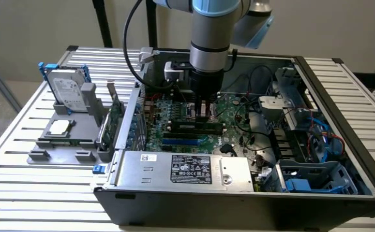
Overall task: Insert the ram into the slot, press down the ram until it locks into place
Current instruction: 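Insert the ram into the slot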
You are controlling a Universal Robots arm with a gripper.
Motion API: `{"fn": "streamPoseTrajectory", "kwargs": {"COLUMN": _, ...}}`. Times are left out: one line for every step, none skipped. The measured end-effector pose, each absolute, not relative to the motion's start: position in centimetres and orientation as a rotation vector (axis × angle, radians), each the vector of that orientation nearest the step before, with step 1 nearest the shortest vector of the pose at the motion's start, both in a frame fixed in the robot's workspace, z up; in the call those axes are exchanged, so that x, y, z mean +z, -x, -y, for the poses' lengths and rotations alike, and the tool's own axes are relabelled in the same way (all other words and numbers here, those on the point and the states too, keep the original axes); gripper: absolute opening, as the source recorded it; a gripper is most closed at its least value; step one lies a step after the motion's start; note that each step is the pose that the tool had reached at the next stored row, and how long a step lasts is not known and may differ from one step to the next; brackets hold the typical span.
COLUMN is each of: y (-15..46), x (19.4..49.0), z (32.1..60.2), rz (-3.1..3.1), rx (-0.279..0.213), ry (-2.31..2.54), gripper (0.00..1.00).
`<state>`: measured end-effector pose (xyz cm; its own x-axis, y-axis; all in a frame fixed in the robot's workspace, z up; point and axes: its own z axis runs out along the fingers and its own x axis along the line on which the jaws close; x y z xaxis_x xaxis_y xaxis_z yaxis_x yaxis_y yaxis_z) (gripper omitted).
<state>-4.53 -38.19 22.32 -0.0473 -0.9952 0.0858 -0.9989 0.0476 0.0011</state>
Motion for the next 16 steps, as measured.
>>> {"fn": "streamPoseTrajectory", "kwargs": {"y": 4.5, "x": 22.3, "z": 38.2, "rz": 2.227, "rx": 0.09, "ry": -2.124, "gripper": 0.13}}
{"fn": "streamPoseTrajectory", "kwargs": {"y": 4.5, "x": 22.3, "z": 38.2, "rz": 2.227, "rx": 0.09, "ry": -2.124, "gripper": 0.15}}
{"fn": "streamPoseTrajectory", "kwargs": {"y": 4.5, "x": 22.3, "z": 38.2, "rz": 2.227, "rx": 0.09, "ry": -2.124, "gripper": 0.15}}
{"fn": "streamPoseTrajectory", "kwargs": {"y": 4.5, "x": 22.4, "z": 38.2, "rz": 2.227, "rx": 0.09, "ry": -2.123, "gripper": 0.22}}
{"fn": "streamPoseTrajectory", "kwargs": {"y": 4.5, "x": 22.6, "z": 38.2, "rz": 2.226, "rx": 0.089, "ry": -2.123, "gripper": 0.22}}
{"fn": "streamPoseTrajectory", "kwargs": {"y": 4.5, "x": 22.9, "z": 38.2, "rz": 2.226, "rx": 0.088, "ry": -2.123, "gripper": 0.22}}
{"fn": "streamPoseTrajectory", "kwargs": {"y": 4.5, "x": 23.2, "z": 38.2, "rz": 2.226, "rx": 0.087, "ry": -2.123, "gripper": 0.22}}
{"fn": "streamPoseTrajectory", "kwargs": {"y": 4.5, "x": 23.5, "z": 38.2, "rz": 2.225, "rx": 0.086, "ry": -2.122, "gripper": 0.22}}
{"fn": "streamPoseTrajectory", "kwargs": {"y": 4.5, "x": 23.8, "z": 38.2, "rz": 2.225, "rx": 0.085, "ry": -2.122, "gripper": 0.22}}
{"fn": "streamPoseTrajectory", "kwargs": {"y": 4.5, "x": 24.1, "z": 38.2, "rz": 2.225, "rx": 0.084, "ry": -2.122, "gripper": 0.22}}
{"fn": "streamPoseTrajectory", "kwargs": {"y": 4.5, "x": 24.4, "z": 38.2, "rz": 2.226, "rx": 0.083, "ry": -2.123, "gripper": 0.2}}
{"fn": "streamPoseTrajectory", "kwargs": {"y": 4.5, "x": 24.5, "z": 38.2, "rz": 2.226, "rx": 0.082, "ry": -2.123, "gripper": 0.13}}
{"fn": "streamPoseTrajectory", "kwargs": {"y": 4.5, "x": 24.5, "z": 38.2, "rz": 2.226, "rx": 0.082, "ry": -2.123, "gripper": 0.13}}
{"fn": "streamPoseTrajectory", "kwargs": {"y": 4.5, "x": 24.5, "z": 38.2, "rz": 2.226, "rx": 0.082, "ry": -2.123, "gripper": 0.11}}
{"fn": "streamPoseTrajectory", "kwargs": {"y": 4.5, "x": 24.5, "z": 38.2, "rz": 2.226, "rx": 0.082, "ry": -2.123, "gripper": 0.11}}
{"fn": "streamPoseTrajectory", "kwargs": {"y": 4.5, "x": 24.5, "z": 38.2, "rz": 2.226, "rx": 0.082, "ry": -2.123, "gripper": 0.11}}
